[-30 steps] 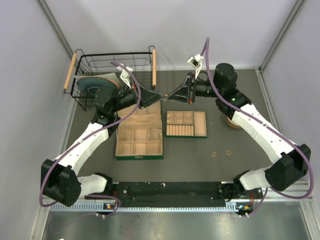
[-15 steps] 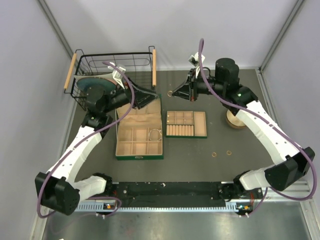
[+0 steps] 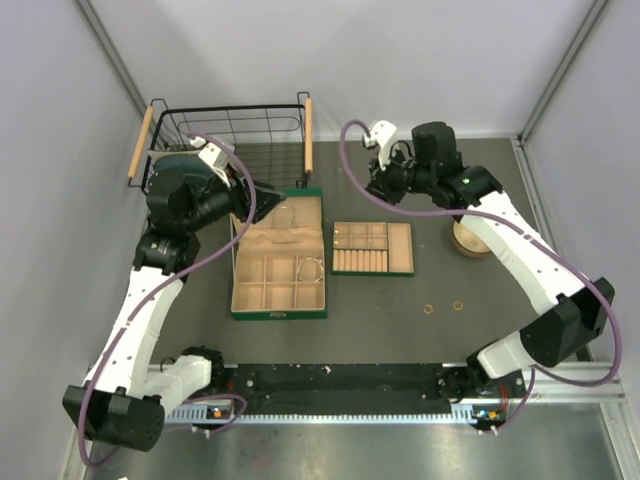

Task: Organize the mixed jewelry

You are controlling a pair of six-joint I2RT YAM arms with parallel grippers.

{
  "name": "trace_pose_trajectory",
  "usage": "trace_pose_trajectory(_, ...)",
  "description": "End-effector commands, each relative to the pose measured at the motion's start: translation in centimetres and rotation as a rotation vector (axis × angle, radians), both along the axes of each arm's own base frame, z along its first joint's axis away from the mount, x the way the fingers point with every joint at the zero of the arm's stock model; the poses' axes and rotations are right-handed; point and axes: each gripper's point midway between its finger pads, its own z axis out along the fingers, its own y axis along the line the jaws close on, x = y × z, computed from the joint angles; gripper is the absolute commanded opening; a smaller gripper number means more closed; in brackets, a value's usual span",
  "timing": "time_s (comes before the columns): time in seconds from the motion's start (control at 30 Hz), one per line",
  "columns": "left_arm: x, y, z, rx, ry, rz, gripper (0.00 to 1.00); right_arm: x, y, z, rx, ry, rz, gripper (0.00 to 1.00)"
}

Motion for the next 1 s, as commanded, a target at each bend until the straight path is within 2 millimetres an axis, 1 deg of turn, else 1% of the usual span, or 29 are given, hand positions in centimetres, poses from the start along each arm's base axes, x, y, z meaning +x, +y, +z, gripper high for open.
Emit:
trace_pose_trajectory(0.0, -0.7, 1.9, 1.8, 0.080, -0.081, 0.069, 0.52, 2.4, -2.2, -3.3, -0.225, -0.119, 0.020, 0.00)
trace_pose_trajectory(0.07, -0.9, 2.4, 2.0, 0.103, -0.087, 0.098, 0.52, 3.5, -2.8, -5.0, -0.289, -0.112, 0.000, 0.00)
trace_pose_trajectory(0.13, -1.0, 2.9, 2.1, 0.123, -0.094, 0.119, 0.52, 4.1, -3.2, -5.8, -0.324, -0.110, -0.020, 0.00)
trace_pose_trajectory(0.17, -1.0, 3.3, 2.0, 0.133, -0.080, 0.148, 0.51, 4.2, -3.2, -6.9, -0.338, -0.080, -0.026, 0.00)
trace_pose_trajectory(0.23, -1.0, 3.8, 2.1, 0.145, -0.078, 0.182, 0.51, 3.9, -3.1, -7.7, -0.322, -0.029, -0.050, 0.00)
trace_pose_trajectory(0.27, -0.9, 4.3, 1.9, 0.153, -0.064, 0.212, 0.51, 3.6, -3.2, -8.5, -0.318, 0.002, -0.059, 0.00)
trace_pose_trajectory(0.33, -0.9, 4.8, 1.7, 0.161, -0.054, 0.240, 0.51, 3.1, -3.2, -9.4, -0.303, 0.057, -0.108, 0.00)
trace_pose_trajectory(0.4, -0.7, 5.3, 1.0, 0.174, -0.032, 0.275, 0.51, 2.2, -3.7, -11.0, -0.294, 0.126, -0.166, 0.00)
trace_pose_trajectory(0.43, -0.6, 5.6, 0.9, 0.176, -0.030, 0.293, 0.51, 1.5, -3.2, -11.6, -0.297, 0.145, -0.165, 0.00)
trace_pose_trajectory(0.47, -0.6, 5.7, 0.6, 0.181, -0.023, 0.301, 0.52, 0.3, -3.5, -13.2, -0.317, 0.182, -0.171, 0.00)
trace_pose_trajectory(0.5, -0.4, 6.1, 0.5, 0.186, -0.017, 0.329, 0.51, -0.4, -3.4, -13.4, -0.308, 0.191, -0.191, 0.00)
trace_pose_trajectory(0.53, -0.3, 6.3, 0.5, 0.187, -0.018, 0.342, 0.52, -1.4, -2.9, -14.1, -0.327, 0.190, -0.189, 0.00)
trace_pose_trajectory(0.57, -0.2, 6.5, 0.3, 0.187, -0.011, 0.354, 0.52, -2.4, -3.4, -15.6, -0.356, 0.218, -0.201, 0.00)
trace_pose_trajectory(0.6, 0.0, 6.8, 0.2, 0.191, -0.006, 0.375, 0.52, -2.9, -3.4, -15.8, -0.344, 0.227, -0.229, 0.00)
trace_pose_trajectory(0.67, 0.4, 7.4, 0.0, 0.190, 0.008, 0.417, 0.52, -3.6, -3.5, -16.8, -0.343, 0.268, -0.254, 0.00)
trace_pose_trajectory(0.8, 1.0, 8.1, -0.6, 0.188, 0.029, 0.468, 0.52, -4.2, -3.9, -17.9, -0.320, 0.327, -0.324, 0.00)
trace_pose_trajectory(0.87, 1.2, 8.4, -0.9, 0.192, 0.031, 0.486, 0.53, -4.2, -4.3, -18.6, -0.322, 0.342, -0.364, 0.00)
trace_pose_trajectory(0.97, 1.5, 8.8, -1.4, 0.204, 0.037, 0.512, 0.53, -4.0, -4.2, -19.2, -0.302, 0.375, -0.415, 0.00)
